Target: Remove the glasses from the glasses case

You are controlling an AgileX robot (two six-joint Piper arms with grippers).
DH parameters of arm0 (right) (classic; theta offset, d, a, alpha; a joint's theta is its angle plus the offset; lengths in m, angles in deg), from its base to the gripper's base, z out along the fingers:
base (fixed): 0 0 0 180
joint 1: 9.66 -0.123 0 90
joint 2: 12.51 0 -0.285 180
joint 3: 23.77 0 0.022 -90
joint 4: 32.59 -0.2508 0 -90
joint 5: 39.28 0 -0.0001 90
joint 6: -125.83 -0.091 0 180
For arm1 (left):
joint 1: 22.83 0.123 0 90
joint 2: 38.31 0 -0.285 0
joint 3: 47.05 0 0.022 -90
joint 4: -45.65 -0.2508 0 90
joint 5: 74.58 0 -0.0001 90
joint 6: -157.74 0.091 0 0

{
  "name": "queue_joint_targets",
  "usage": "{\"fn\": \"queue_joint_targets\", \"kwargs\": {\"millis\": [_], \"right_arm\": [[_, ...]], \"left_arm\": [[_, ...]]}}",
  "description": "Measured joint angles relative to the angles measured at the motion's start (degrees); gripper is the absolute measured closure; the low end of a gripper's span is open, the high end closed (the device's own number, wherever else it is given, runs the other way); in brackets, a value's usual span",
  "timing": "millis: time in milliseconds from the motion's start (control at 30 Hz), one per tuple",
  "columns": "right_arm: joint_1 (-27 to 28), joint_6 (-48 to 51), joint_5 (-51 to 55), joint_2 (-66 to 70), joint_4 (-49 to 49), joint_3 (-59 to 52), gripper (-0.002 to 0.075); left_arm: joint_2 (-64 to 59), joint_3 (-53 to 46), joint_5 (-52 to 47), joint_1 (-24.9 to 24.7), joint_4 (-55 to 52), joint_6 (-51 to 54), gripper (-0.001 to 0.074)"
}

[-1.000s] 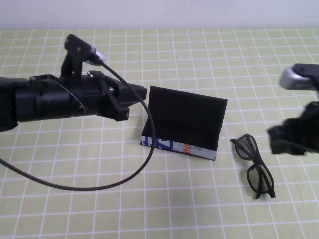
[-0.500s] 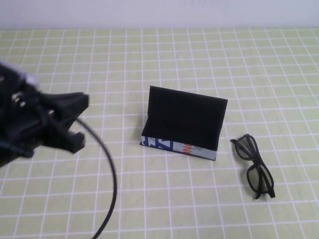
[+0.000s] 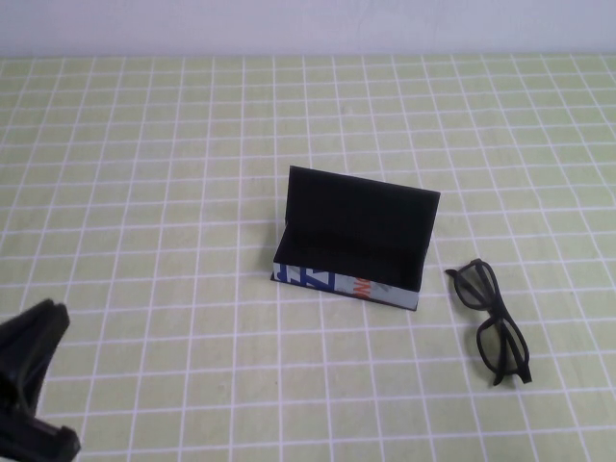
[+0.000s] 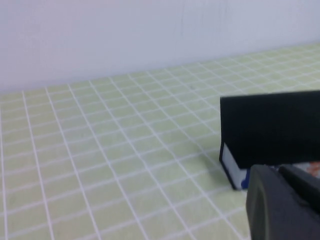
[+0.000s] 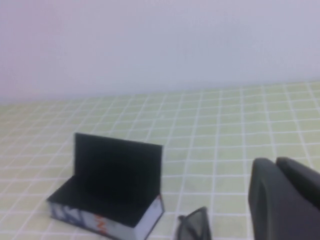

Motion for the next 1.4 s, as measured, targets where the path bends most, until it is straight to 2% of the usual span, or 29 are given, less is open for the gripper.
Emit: {"fn": "queue_joint_targets", "kwargs": {"millis": [133, 367, 1133, 1233, 1400], "right_arm": [[0.00, 0.00, -9.74, 2.43, -0.48, -6.44, 0.0742], [0.00, 0.00, -12.23, 3.20, -0.71, -10.57, 0.0742], [0.17, 0.29, -10.28, 2.67, -1.11, -10.71, 0.0742], [3.82, 1.92, -7.61, -0.39, -1.21, -10.71, 0.0743], [10.61, 2.48, 2.82, -8.98, 1.33, -10.71, 0.0743]], "left_arm": [[4.74, -6.17, 0.41, 0.00, 0.00, 0.00, 0.0739], [6.74, -14.02, 3.33, 0.00, 0.00, 0.00, 0.0739], [6.74, -14.65, 3.47, 0.00, 0.13, 0.00, 0.0739], [6.74, -14.65, 3.47, 0.00, 0.13, 0.00, 0.0739], [6.74, -14.65, 3.39, 0.00, 0.13, 0.00, 0.0739]]}}
